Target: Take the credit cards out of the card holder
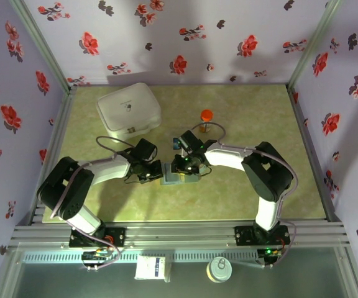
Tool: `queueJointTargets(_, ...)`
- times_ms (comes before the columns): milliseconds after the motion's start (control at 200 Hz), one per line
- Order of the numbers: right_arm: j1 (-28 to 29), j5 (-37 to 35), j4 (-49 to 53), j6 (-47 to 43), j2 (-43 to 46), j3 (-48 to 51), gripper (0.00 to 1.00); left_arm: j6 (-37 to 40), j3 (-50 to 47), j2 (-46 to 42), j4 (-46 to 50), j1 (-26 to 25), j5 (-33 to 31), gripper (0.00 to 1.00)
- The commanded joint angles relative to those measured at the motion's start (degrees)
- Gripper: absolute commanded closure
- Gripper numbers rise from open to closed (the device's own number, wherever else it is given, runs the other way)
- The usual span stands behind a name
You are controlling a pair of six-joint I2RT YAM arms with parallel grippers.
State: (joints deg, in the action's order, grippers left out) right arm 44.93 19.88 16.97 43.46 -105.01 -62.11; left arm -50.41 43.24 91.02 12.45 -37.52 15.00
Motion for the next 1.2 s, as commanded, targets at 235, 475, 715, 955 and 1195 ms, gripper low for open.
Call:
queueJointTargets(235, 0.1, -4.0, 4.6, -2.1, 1.0, -0.5, 0.74, 0.9, 0.6, 1.8, 1.5, -0.4, -0.8, 0.98)
queueJointTargets(475, -0.6, -2.5, 2.2, -1.5, 1.4, 1.1, 0.79, 0.3, 2.6, -1.7, 2.2, -0.4, -1.3, 0.94)
queueJointTargets(715, -2.1, 0.3, -1.3, -0.2, 1.6, 3.8, 0.81, -2.0, 3.5, -3.1, -1.0, -0.4, 1.4, 0.85)
queueJointTargets(955, -3.4, 2.9, -4.4, 1.0, 1.2, 5.9, 0.82, -4.5, 3.4, -0.9, -5.8, -0.6, 4.6, 0.73)
queueJointTargets(1195, -4.1, 4.1, -5.9, 1.7, 0.8, 6.9, 0.83, -5.2, 3.5, 3.3, -8.4, -0.9, 6.3, 0.69)
